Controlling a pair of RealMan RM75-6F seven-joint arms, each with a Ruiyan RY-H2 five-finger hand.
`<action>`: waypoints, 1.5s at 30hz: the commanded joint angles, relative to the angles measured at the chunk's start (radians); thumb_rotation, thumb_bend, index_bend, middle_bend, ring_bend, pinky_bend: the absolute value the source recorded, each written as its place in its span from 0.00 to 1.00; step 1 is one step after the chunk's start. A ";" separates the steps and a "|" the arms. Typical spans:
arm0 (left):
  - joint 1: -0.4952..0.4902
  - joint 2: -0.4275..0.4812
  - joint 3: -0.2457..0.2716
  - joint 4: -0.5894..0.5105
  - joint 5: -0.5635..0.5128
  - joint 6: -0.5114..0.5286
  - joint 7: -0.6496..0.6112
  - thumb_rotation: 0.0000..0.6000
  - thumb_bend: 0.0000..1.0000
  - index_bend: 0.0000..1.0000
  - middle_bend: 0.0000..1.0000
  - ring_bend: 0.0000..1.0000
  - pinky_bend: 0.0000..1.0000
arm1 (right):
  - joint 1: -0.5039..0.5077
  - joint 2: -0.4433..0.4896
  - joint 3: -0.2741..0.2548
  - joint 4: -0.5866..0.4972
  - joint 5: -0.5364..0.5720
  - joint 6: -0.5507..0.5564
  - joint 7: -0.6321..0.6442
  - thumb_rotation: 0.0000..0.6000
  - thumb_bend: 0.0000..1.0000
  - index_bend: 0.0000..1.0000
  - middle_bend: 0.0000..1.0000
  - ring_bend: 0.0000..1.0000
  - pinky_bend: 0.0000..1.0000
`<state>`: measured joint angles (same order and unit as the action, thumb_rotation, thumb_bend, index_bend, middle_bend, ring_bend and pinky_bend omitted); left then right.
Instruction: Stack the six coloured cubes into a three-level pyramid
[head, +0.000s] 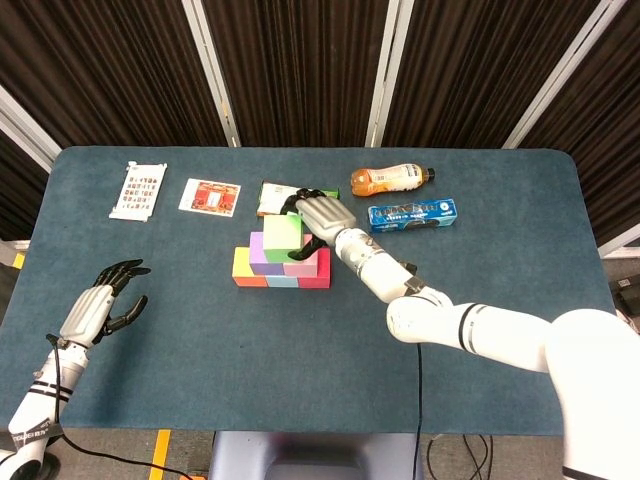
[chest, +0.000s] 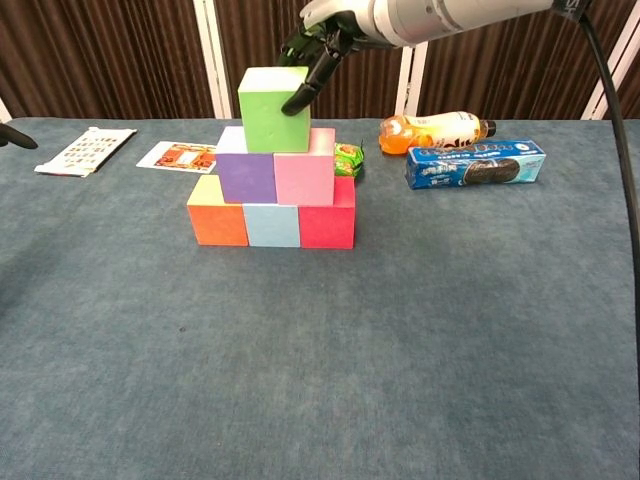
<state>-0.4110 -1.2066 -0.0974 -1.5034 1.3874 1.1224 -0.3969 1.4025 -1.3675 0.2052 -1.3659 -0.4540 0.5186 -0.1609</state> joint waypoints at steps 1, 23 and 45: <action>0.000 -0.002 0.000 0.002 0.001 0.000 0.000 0.09 0.32 0.18 0.06 0.00 0.04 | 0.002 -0.002 -0.002 0.000 0.003 0.003 0.005 1.00 0.33 0.38 0.23 0.09 0.18; 0.002 -0.012 0.006 0.026 0.008 -0.011 -0.028 0.09 0.32 0.18 0.06 0.00 0.04 | 0.032 -0.012 -0.034 -0.027 0.059 0.056 -0.026 1.00 0.33 0.37 0.23 0.09 0.17; 0.016 -0.004 -0.020 0.060 -0.014 0.039 0.040 0.09 0.32 0.17 0.06 0.00 0.04 | -0.079 0.143 -0.019 -0.254 -0.024 0.221 -0.002 1.00 0.33 0.00 0.04 0.00 0.00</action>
<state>-0.4026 -1.2134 -0.1060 -1.4553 1.3885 1.1410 -0.3901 1.3782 -1.2821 0.1830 -1.5453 -0.4300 0.6666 -0.1755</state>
